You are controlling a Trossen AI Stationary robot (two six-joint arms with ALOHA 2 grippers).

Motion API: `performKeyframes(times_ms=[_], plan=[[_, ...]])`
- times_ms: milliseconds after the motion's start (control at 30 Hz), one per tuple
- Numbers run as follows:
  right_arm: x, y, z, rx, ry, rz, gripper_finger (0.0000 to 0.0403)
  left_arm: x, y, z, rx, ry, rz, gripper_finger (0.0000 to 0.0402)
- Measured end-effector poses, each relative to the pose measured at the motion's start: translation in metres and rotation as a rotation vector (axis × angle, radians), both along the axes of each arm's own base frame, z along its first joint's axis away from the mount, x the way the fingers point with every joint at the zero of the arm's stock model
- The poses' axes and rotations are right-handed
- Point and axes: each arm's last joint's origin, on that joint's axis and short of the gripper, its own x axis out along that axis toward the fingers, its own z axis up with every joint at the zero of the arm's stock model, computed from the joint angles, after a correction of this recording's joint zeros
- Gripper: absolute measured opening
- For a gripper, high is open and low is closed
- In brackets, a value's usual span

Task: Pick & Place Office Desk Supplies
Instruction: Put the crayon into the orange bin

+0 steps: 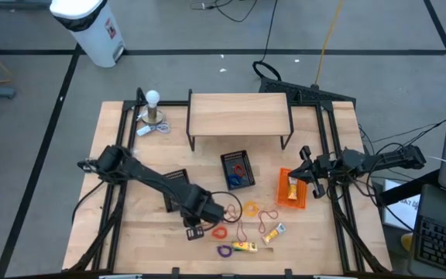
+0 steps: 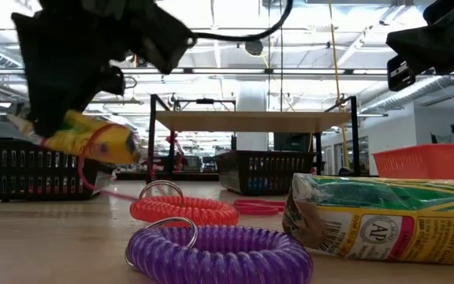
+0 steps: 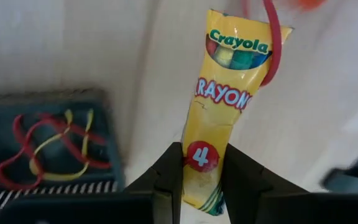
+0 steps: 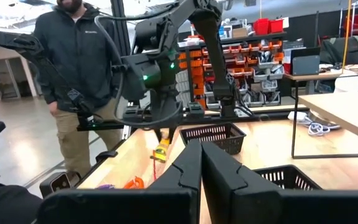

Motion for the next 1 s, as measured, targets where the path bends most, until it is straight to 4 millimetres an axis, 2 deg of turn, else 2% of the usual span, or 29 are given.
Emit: performKeyframes(times_ms=[167,367,500,667,767,1000], plan=[[0.000,0.000,0.000,0.010,0.001,0.002,0.0000,-0.004,0.005,0.013,0.135,0.036,0.021,0.0078],[0.000,0.000,0.000,0.011,0.001,0.005,0.0000,0.008,-0.001,0.045,0.211,-0.144,-0.040,0.0078],[0.000,0.000,0.000,0.008,-0.003,0.003,0.0000,0.013,-0.008,0.056,0.213,-0.234,-0.091,0.0078],[0.000,0.000,0.002,0.006,-0.024,0.002,0.0000,0.017,-0.022,0.053,0.219,-0.311,-0.182,0.0078],[0.000,0.000,0.002,0.004,-0.023,0.001,0.0000,0.016,-0.032,0.040,0.366,-0.318,-0.284,0.0078],[0.001,0.000,0.000,0.008,0.000,0.002,0.0000,0.009,-0.038,0.023,0.733,-0.281,-0.432,0.0078]])
